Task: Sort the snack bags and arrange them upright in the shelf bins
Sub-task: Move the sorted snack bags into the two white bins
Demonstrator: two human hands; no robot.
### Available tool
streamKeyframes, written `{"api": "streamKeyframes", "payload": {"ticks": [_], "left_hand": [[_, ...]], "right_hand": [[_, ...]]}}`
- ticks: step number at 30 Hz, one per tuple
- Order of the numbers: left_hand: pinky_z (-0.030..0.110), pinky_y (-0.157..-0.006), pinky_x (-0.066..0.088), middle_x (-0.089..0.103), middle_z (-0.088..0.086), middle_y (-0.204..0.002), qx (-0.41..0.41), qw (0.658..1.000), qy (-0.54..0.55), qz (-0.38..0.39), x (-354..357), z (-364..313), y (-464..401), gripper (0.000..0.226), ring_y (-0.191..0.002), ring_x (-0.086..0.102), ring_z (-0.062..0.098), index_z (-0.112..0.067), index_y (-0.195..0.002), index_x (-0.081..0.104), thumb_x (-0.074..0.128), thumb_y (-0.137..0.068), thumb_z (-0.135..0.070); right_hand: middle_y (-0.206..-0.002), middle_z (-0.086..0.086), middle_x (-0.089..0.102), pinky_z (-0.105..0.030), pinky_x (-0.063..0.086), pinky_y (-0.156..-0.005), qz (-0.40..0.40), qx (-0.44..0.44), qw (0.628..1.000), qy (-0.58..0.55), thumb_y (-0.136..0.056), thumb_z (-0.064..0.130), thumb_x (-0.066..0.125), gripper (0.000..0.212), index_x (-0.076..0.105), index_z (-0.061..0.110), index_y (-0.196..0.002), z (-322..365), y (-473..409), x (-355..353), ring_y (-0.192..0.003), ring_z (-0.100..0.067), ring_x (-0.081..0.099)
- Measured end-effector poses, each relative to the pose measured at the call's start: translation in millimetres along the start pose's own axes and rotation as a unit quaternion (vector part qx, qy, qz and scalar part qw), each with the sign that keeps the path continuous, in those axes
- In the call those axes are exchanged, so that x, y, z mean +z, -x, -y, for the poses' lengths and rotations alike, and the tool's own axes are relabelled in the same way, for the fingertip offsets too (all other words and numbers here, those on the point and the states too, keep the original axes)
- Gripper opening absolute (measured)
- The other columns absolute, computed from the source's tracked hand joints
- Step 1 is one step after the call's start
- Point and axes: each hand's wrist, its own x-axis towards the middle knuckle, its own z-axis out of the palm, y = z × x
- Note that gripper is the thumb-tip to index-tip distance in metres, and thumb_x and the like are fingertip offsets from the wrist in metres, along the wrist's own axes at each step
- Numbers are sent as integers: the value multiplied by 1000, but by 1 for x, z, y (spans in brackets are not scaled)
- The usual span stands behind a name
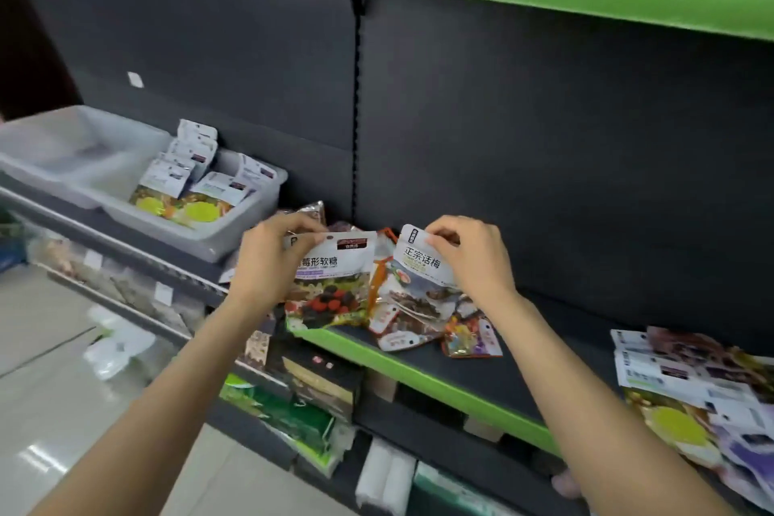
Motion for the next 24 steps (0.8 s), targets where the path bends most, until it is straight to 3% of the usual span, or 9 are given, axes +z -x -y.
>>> {"api": "streamKeyframes", "payload": {"ticks": [2,9,11,14,17,19,24], "left_hand": [[6,-65,36,65,-7,-88,2,1000,-7,11,-38,31,-12,11,-85,57,8,-23,-83,67,64,-89,-14],[26,-64,46,60,-15,-80,-5,1000,-4,-27,-144,111,-65,10,-74,56,7,-20,-85,65,59,-92,-17],[23,-64,46,59,-17,-78,-12,999,0,-41,-164,129,-84,12,-70,54,4,-22,-84,65,59,-93,-16],[32,-67,50,63,-16,-80,-14,998,19,-56,-188,158,-119,22,-77,61,17,-32,-77,62,59,-92,-16],[35,-70,50,65,-13,-83,-15,998,11,-68,-210,188,-157,16,-78,61,20,-27,-81,64,60,-92,-17],[33,-74,48,62,-18,-81,-10,998,8,-58,-224,210,-183,12,-80,60,18,-23,-83,65,60,-92,-16],[16,-70,42,63,-11,-84,3,1000,2,-27,-251,263,-240,12,-83,58,11,-21,-83,66,60,-91,-14]], "right_hand": [[-86,7,70,-35,52,-71,-6,6,1000,-29,-85,17,67,8,72,23,-85,36,-12,34,-79,-11,63],[-81,7,70,-35,54,-72,-12,2,995,-98,-86,13,66,9,73,19,-86,151,-61,128,-75,-10,64],[-79,9,69,-34,54,-72,-13,-8,994,-107,-86,14,66,8,73,19,-85,176,-82,150,-75,-9,65],[-77,10,69,-34,54,-72,-12,-29,993,-110,-86,15,67,7,72,20,-83,206,-116,186,-75,-8,65],[-79,10,70,-37,54,-74,-7,-30,992,-125,-85,16,66,8,72,21,-83,229,-153,221,-77,-9,65],[-79,11,70,-39,54,-74,-7,-30,990,-137,-85,16,66,9,72,22,-82,243,-179,245,-77,-9,65],[-80,11,70,-38,53,-77,10,-22,990,-142,-86,16,66,8,72,21,-84,273,-236,292,-80,-12,65]]}}
